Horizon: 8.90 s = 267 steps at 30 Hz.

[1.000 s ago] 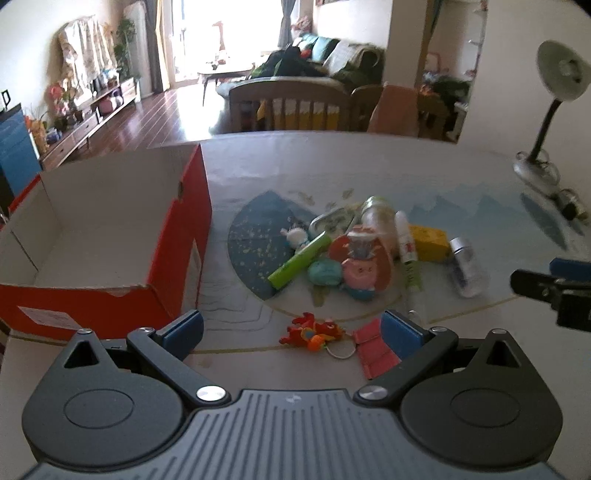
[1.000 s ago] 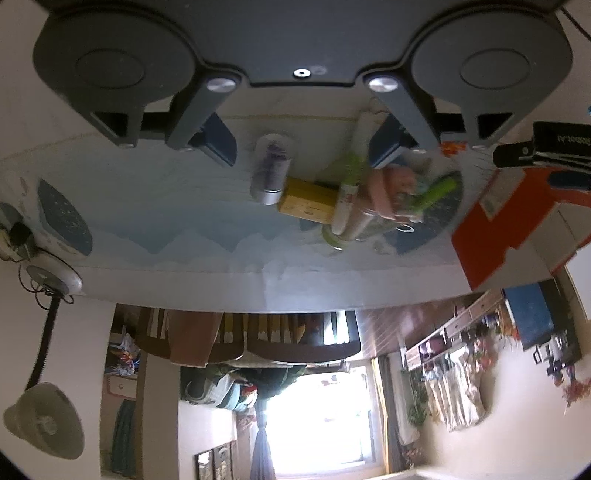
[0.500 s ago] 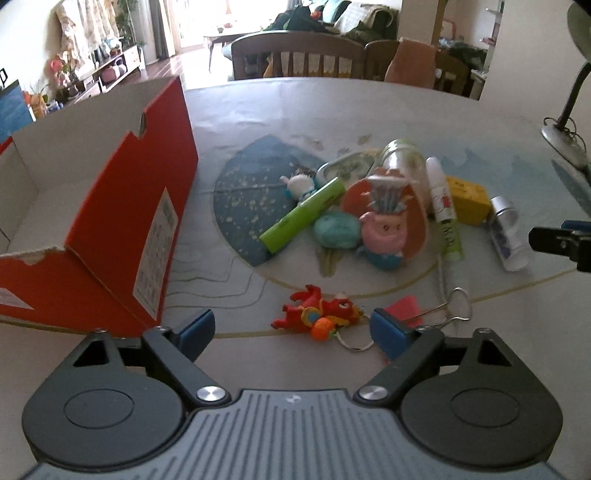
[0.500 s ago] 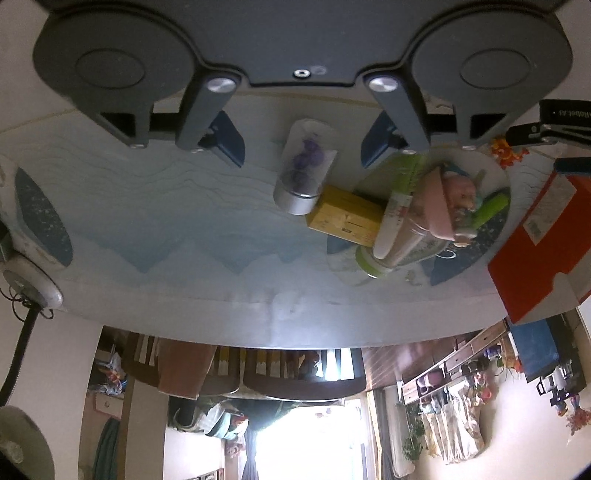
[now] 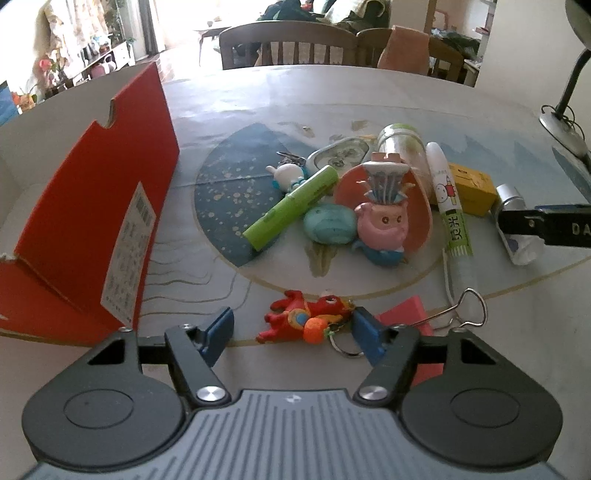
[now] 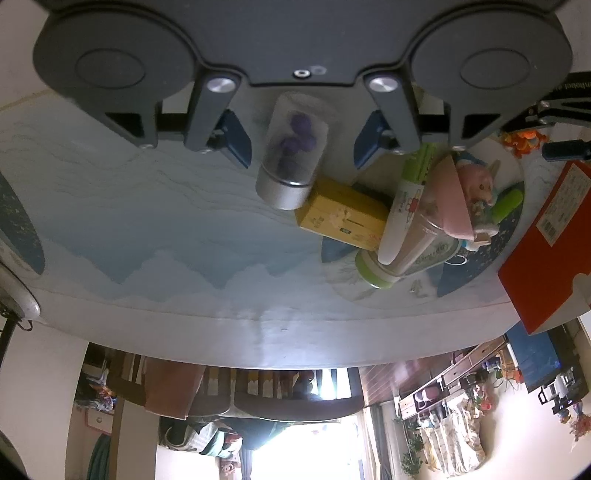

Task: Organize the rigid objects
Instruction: 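Move left tool to red dragon keychain while right tool moves to clear silver-capped jar, then grasp and lift dragon keychain with left tool while right tool grasps and lifts jar, then carry both over cardboard box, open left tool on keychain while right tool releases jar, then withdraw both tools from the box back over the cluttered pile, then grasp red binder clip with left tool while right tool grasps white glue stick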

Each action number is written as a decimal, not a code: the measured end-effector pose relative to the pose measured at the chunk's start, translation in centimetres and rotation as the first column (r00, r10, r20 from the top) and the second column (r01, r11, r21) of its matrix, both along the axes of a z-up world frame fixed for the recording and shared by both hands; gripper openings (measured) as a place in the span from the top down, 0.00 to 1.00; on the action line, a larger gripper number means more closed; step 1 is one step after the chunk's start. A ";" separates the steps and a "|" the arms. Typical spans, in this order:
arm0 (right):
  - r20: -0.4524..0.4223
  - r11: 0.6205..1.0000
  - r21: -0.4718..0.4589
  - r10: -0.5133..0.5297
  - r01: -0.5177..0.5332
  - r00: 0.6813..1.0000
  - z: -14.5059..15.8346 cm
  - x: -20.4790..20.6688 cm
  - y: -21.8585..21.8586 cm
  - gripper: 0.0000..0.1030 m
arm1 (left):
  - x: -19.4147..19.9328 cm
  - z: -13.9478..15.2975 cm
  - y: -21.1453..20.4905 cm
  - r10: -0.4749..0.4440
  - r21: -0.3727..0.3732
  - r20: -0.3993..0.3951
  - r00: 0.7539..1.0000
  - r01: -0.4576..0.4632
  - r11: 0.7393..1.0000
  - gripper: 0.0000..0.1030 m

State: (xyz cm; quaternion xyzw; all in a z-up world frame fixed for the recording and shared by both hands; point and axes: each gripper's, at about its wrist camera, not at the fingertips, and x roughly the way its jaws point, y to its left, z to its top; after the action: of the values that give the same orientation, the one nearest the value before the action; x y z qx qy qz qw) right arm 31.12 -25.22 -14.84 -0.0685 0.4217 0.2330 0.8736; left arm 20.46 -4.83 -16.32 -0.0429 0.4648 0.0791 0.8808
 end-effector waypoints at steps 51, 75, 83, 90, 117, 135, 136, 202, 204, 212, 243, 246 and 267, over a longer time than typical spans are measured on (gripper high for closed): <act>0.085 0.967 0.175 0.174 -0.187 0.981 12.6 -5.4 1.8 0.63 | -4.8 13.7 5.0 0.086 -0.116 0.121 0.989 -0.072 0.991 0.54; 0.155 0.935 0.158 0.293 -0.317 0.943 14.9 -9.9 23.0 0.63 | -5.0 16.0 22.2 -0.011 -0.072 0.139 0.990 0.022 0.997 0.54; 0.130 0.935 0.124 0.317 -0.332 0.940 11.8 -9.2 29.5 0.63 | -3.3 12.9 27.8 -0.015 -0.031 0.068 0.998 0.017 0.999 0.54; 0.096 0.937 0.032 0.343 -0.348 0.934 7.9 -8.3 33.4 0.63 | -0.9 9.6 30.3 -0.043 0.018 0.011 0.999 0.042 0.999 0.54; -0.169 0.930 -0.128 0.321 -0.344 0.932 2.6 -8.8 38.3 0.63 | 2.0 2.8 30.2 -0.176 0.019 -0.247 0.953 0.187 0.982 0.54; -0.103 0.944 0.002 0.328 -0.330 0.939 7.7 -11.0 35.0 0.53 | -2.4 7.8 30.2 -0.132 -0.071 -0.082 0.988 0.126 0.989 0.47; -0.097 0.944 0.010 0.330 -0.331 0.939 8.0 -10.9 34.8 0.53 | -2.7 8.2 30.4 -0.127 -0.076 -0.072 0.989 0.121 0.990 0.47; 0.155 0.972 0.138 0.166 -0.188 0.974 8.9 -13.3 4.6 0.05 | -6.8 14.7 6.4 -0.139 -0.093 0.327 0.935 0.178 0.980 0.00; 0.151 0.972 0.120 0.182 -0.201 0.972 8.3 -13.1 4.3 0.05 | -6.2 13.9 5.5 -0.140 -0.106 0.319 0.937 0.182 0.978 0.00; 0.128 0.981 0.082 0.166 -0.177 0.978 6.3 -9.8 1.8 0.07 | -4.7 9.3 2.8 -0.144 -0.126 0.257 0.956 0.181 0.975 0.00; 0.000 0.985 0.037 0.170 -0.170 0.986 0.0 0.3 5.7 0.32 | -2.1 -1.3 -4.0 -0.153 -0.113 0.106 0.983 0.164 0.980 0.04; -0.020 0.986 0.030 0.167 -0.167 0.986 -0.6 0.7 6.2 0.40 | -2.3 -1.3 -4.5 -0.156 -0.102 0.107 0.982 0.166 0.981 0.08; -0.049 0.985 0.068 0.160 -0.157 0.986 -0.5 0.7 6.3 0.84 | -2.2 -0.4 -4.9 -0.108 -0.085 0.082 0.991 0.115 0.990 0.67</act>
State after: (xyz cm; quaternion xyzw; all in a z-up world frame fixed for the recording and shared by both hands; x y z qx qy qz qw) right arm 31.82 -18.88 -15.31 -0.0676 0.4307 0.3168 0.8424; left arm 18.29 -9.76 -16.70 -0.0595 0.4351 0.0071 0.8984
